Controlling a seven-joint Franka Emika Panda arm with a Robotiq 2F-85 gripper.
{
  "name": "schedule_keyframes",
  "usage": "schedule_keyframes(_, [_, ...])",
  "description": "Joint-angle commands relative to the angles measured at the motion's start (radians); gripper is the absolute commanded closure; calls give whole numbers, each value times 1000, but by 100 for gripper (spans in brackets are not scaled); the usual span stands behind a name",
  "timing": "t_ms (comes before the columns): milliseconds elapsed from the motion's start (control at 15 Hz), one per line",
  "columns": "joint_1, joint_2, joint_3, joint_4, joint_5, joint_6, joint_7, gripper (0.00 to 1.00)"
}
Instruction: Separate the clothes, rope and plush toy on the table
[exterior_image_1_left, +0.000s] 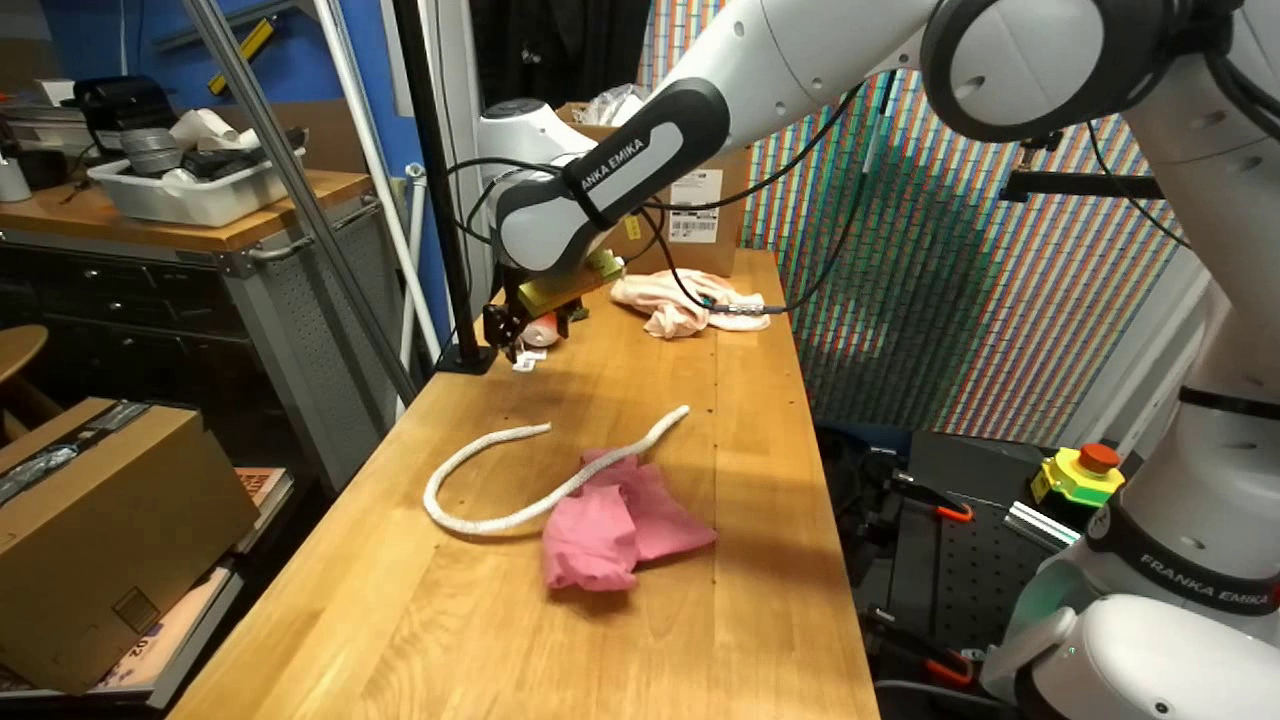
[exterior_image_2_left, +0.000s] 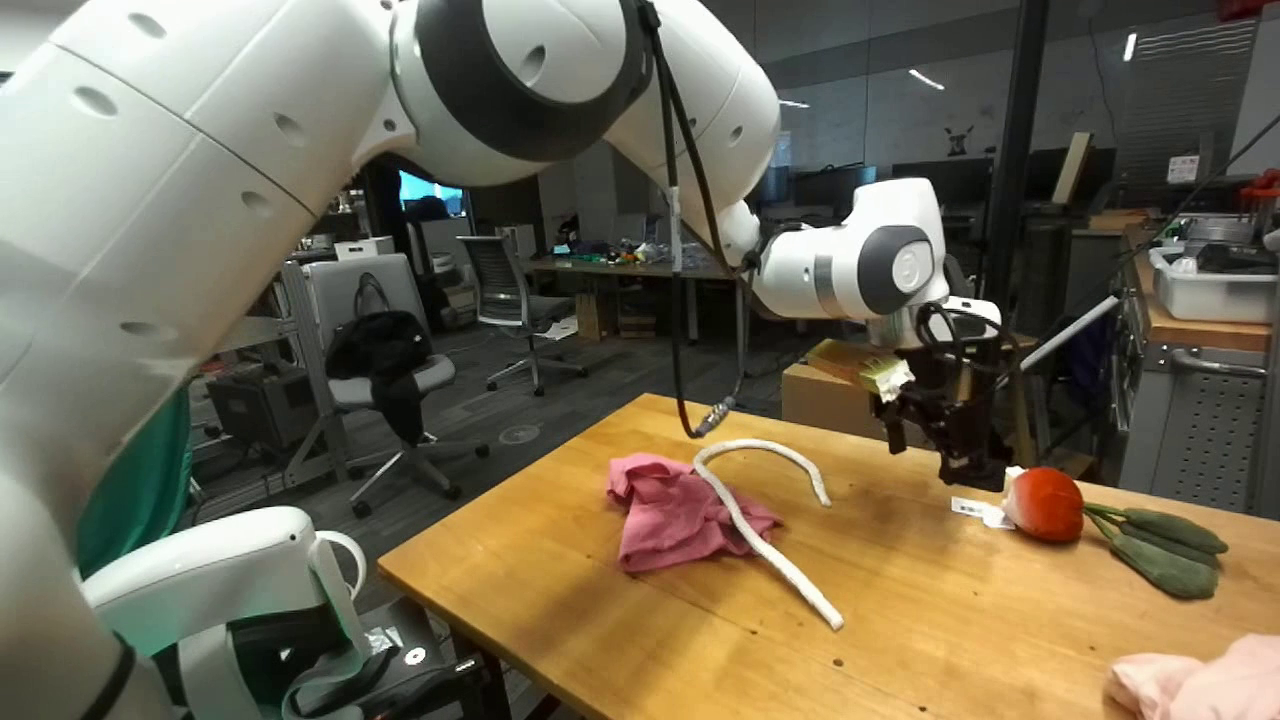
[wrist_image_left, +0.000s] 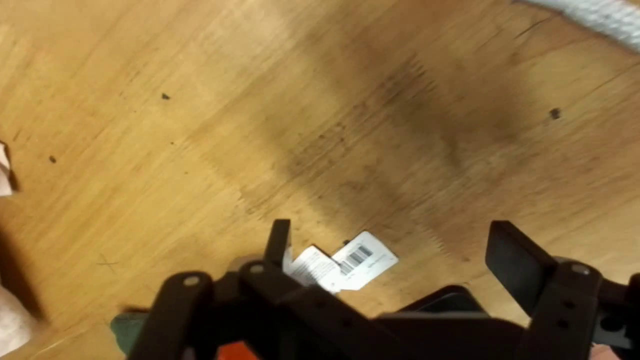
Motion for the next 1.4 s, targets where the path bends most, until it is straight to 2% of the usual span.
schedule_keyframes(0, [17, -147, 42, -125, 23, -94, -28, 0])
schedule_keyframes(400, [3, -255, 123, -251, 72, -281, -111, 0])
schedule_keyframes(933, [-40, -281, 194, -322, 198, -437, -328, 0])
schedule_keyframes(1333, [-41, -291, 221, -361, 257, -458, -397, 0])
